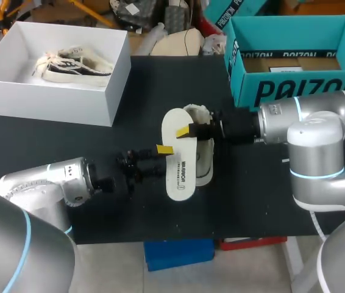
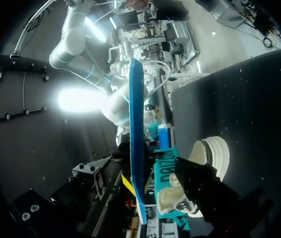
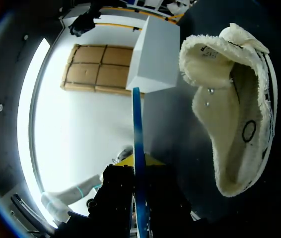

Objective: Take the shoe out of the shoebox, open the shoe tongue, remove and reinsert the insole, then place the shoe into the shoebox

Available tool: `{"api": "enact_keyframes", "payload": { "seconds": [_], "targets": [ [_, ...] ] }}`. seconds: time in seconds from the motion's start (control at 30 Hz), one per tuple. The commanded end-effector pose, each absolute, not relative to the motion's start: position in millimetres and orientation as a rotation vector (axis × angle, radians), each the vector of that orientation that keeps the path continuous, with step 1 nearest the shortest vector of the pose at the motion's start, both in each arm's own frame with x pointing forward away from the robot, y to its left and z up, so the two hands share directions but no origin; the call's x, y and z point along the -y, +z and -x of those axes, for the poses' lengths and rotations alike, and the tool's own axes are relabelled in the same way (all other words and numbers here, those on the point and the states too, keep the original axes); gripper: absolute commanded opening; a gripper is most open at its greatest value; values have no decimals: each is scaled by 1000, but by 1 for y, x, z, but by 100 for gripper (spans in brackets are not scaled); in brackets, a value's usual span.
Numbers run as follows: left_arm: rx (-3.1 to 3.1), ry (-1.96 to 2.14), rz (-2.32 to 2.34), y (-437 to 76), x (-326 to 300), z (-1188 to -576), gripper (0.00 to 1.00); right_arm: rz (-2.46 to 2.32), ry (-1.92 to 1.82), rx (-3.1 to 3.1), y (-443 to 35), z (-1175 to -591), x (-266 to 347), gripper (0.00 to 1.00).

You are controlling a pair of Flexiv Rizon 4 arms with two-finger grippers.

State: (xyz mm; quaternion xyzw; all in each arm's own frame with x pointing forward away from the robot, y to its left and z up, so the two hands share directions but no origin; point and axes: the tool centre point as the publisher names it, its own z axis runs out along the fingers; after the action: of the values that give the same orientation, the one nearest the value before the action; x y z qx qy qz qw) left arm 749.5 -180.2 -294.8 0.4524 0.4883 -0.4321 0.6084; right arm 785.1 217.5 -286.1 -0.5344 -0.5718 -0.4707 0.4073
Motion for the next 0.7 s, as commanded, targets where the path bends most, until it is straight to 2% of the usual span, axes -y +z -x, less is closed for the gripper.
{"api": "enact_keyframes", "payload": {
  "seconds": [0.03,0.2,0.3,0.43,0.57,0.7],
  "targets": [
    [-1126,-978,-1064,-296,194,-757,80,1349,-1184,1443,-286,-785,-218,0],
    [-1130,-961,-1058,-296,196,-768,76,1349,-1184,1443,-286,-785,-218,0],
    [-1136,-950,-1044,-296,197,-774,69,1349,-1184,1443,-286,-785,-218,0],
    [-1139,-949,-1031,-297,199,-778,69,1349,-1184,1443,-286,-785,-218,0],
    [-1134,-950,-1024,-297,200,-780,50,1349,-1184,1443,-286,-785,-218,0],
    [-1118,-948,-1020,-295,202,-780,43,1349,-1184,1443,-286,-785,-218,0]
  ]
}}
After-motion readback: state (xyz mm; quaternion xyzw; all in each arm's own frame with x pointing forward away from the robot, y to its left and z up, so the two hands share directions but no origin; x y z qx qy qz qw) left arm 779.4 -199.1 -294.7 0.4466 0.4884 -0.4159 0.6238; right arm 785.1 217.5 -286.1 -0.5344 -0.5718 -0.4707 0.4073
